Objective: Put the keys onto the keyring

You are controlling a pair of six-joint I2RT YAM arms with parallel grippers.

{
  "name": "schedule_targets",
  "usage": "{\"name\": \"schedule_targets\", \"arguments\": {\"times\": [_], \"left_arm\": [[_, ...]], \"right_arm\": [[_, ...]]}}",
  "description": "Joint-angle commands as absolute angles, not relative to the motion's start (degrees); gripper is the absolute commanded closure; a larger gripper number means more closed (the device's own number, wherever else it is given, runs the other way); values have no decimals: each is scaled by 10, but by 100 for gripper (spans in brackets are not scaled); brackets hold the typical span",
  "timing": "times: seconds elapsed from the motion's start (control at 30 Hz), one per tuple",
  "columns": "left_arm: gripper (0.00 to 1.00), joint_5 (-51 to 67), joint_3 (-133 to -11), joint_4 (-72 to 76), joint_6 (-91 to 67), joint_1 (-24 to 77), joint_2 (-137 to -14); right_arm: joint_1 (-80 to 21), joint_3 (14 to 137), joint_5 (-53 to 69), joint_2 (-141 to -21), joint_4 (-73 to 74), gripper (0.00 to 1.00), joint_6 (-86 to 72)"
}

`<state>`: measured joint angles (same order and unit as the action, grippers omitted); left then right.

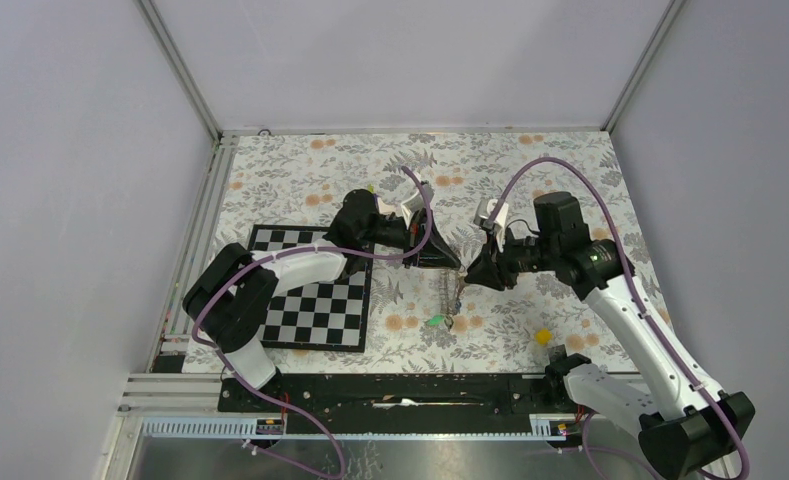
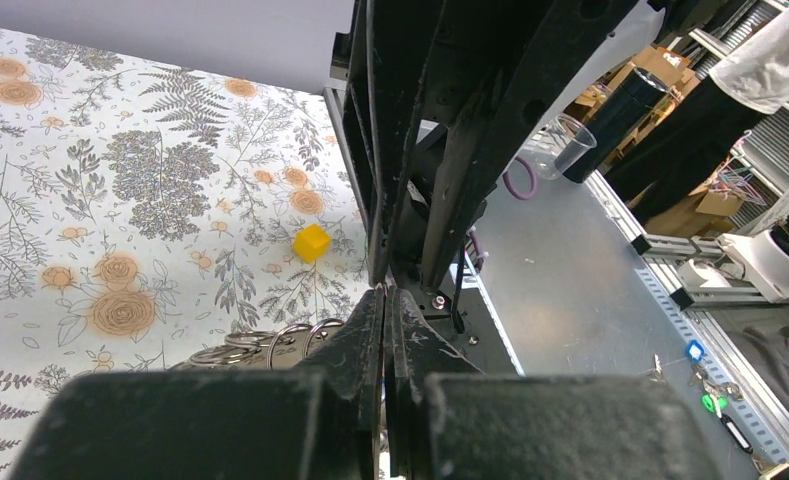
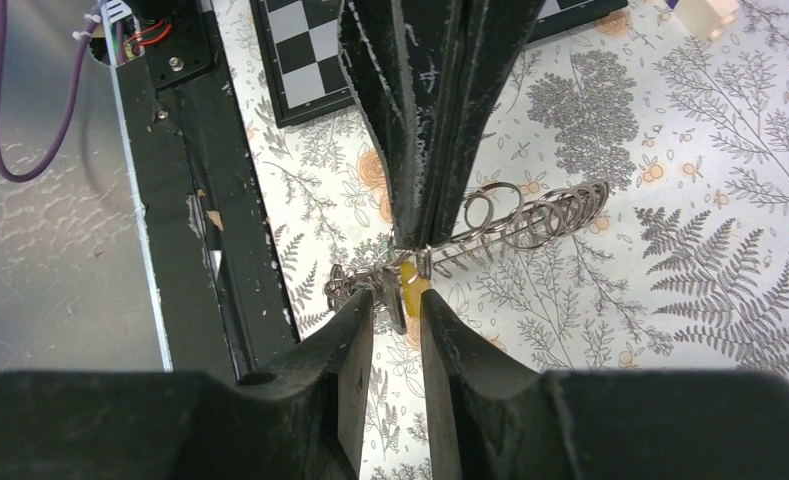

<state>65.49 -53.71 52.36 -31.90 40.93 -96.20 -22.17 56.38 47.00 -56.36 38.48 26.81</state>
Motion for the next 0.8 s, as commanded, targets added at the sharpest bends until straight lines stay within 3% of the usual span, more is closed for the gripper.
{"name": "schedule_targets", "arguments": {"times": [0.0, 0.5, 0.77], "left_arm": [[100, 678, -555, 555, -303, 411, -939], [100, 682, -557, 557, -307, 413, -941], [100, 675, -557, 557, -307, 413, -945]], "right_arm": [[-219, 595, 453, -562, 388, 69, 271], [-219, 589, 501, -601, 364, 75, 258], [-220, 583, 525, -602, 358, 96, 261]]}}
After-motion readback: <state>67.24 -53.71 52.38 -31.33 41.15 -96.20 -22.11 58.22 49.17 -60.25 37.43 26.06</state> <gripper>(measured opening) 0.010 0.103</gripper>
